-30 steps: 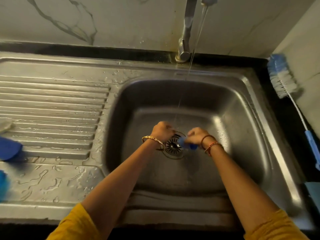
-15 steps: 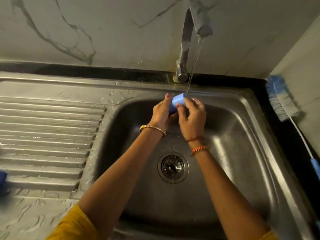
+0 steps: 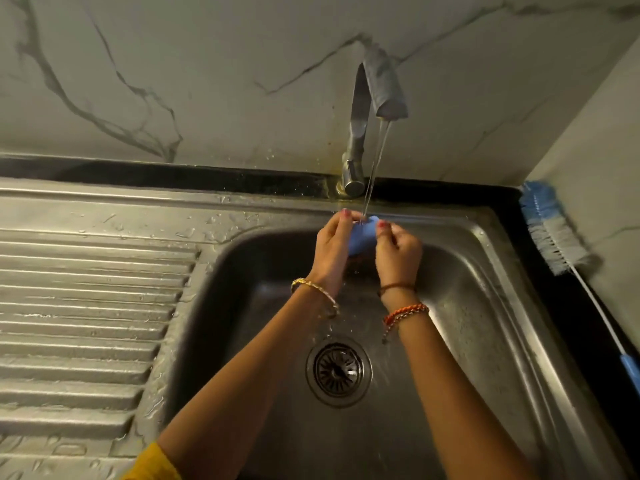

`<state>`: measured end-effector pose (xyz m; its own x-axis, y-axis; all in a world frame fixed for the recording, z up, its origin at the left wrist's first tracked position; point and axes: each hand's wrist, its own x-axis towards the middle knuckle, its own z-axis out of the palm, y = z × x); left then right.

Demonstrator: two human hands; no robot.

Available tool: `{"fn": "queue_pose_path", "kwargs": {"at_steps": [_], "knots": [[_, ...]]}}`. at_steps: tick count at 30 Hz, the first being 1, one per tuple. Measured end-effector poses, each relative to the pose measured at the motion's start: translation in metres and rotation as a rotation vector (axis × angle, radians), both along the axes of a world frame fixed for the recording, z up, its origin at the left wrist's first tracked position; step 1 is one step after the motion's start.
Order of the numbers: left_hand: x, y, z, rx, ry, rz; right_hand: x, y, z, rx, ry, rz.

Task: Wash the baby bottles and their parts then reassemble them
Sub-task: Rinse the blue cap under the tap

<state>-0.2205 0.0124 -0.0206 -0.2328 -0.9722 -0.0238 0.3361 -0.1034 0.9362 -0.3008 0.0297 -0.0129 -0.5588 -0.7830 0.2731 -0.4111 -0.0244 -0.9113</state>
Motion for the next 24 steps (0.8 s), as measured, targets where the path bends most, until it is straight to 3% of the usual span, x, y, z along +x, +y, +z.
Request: {"fn": "queue_pose_path", "kwargs": {"at_steps": [1, 3, 5, 7, 9, 11, 14, 15, 17, 19, 21, 23, 24], "knots": [[-0.002, 0.001, 0.0, -0.082, -0.027, 0.074, 0.003, -0.002, 0.001, 0.051, -0.036, -0.024], [-0.001, -0.001, 0.004, -0.086, -0.012, 0.261, 0.012, 0.0, 0.004, 0.024, 0.097, 0.003], [0.002, -0.009, 0.01, 0.148, 0.055, 0.325, 0.019, 0.01, 0.007, -0.157, 0.301, 0.154], [0.013, -0.018, 0.016, 0.475, 0.1, 0.083, 0.01, 0.018, 0.002, -0.272, 0.629, 0.323], [0.023, -0.02, 0.018, 0.632, 0.064, -0.15, -0.01, 0.015, -0.005, -0.361, 0.918, 0.4], [0.02, -0.015, 0.017, 0.611, 0.115, -0.146, -0.019, 0.009, -0.007, -0.315, 0.898, 0.35], [-0.003, -0.003, 0.009, 0.464, 0.105, 0.041, 0.0, 0.003, 0.001, -0.088, 0.508, 0.113], [-0.008, -0.002, 0.008, 0.472, 0.087, 0.097, 0.008, 0.002, 0.004, -0.06, 0.462, 0.078], [-0.005, -0.009, 0.01, 0.541, 0.086, 0.11, 0.013, 0.004, 0.005, -0.151, 0.651, 0.112], [0.012, -0.016, 0.015, 0.622, 0.08, -0.066, 0.003, 0.01, 0.006, -0.312, 0.927, 0.281], [0.026, -0.02, 0.018, 0.68, -0.05, -0.296, -0.017, 0.01, 0.005, -0.401, 1.151, 0.482], [0.027, -0.016, 0.02, 0.691, -0.106, -0.353, -0.029, 0.006, 0.001, -0.383, 1.218, 0.516], [0.022, -0.016, 0.02, 0.693, -0.066, -0.285, -0.029, 0.004, -0.002, -0.341, 1.153, 0.466]]}}
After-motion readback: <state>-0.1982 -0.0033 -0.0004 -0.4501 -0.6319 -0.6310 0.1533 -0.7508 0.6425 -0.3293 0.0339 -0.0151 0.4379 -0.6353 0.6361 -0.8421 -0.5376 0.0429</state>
